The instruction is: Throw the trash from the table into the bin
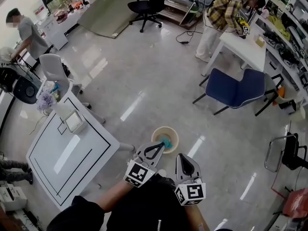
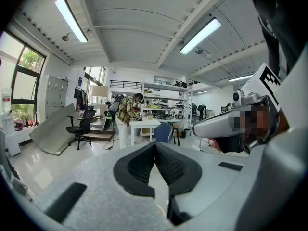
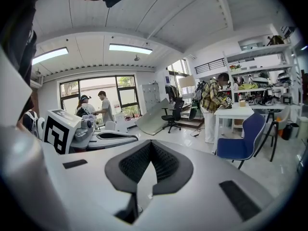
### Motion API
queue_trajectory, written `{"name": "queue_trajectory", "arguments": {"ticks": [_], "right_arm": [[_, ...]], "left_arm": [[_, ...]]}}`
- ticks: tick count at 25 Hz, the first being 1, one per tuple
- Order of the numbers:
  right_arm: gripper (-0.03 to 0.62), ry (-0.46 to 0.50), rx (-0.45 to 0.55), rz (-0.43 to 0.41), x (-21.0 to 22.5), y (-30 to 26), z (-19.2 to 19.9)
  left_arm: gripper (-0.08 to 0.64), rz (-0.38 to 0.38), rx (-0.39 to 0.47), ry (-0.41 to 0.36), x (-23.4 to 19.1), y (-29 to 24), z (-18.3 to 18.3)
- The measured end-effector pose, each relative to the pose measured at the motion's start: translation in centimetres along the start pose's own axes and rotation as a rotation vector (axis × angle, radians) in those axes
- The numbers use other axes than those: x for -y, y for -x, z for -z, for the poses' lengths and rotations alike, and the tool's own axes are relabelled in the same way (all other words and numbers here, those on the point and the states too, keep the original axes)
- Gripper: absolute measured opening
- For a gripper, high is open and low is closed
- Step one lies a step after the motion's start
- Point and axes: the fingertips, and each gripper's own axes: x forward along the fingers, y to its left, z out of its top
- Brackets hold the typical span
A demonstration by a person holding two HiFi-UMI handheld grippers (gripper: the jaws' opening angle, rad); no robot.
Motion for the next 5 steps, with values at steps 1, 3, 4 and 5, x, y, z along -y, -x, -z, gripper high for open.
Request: {"name": "queue_trajectory", "arguments": {"ticks": [1,3,4,5], "right_arm": [[0.008,-0.002,-0.002,0.002,0.0,0.03,0.07],[0.008,-0.006,-0.005,0.006,-0.04,0.03,0.22],[0.008,-0.007,-0.007,0.007,-0.07,0.02,0.3],[0.008,-0.008,-0.008,0.009,-0.1,0.01,0.38]], "left_arm": [[0.006,0.003,0.001,-0.001,0.07,-0.02,-0.04],[0.007,0.011,0.004,-0.005,0.17,-0.08,-0.09],[0.006,0.014,0.004,-0.006,0.19,-0.11,-0.09],[0.006,0.018,0.005,-0.007,0.21,-0.14,-0.08]]}}
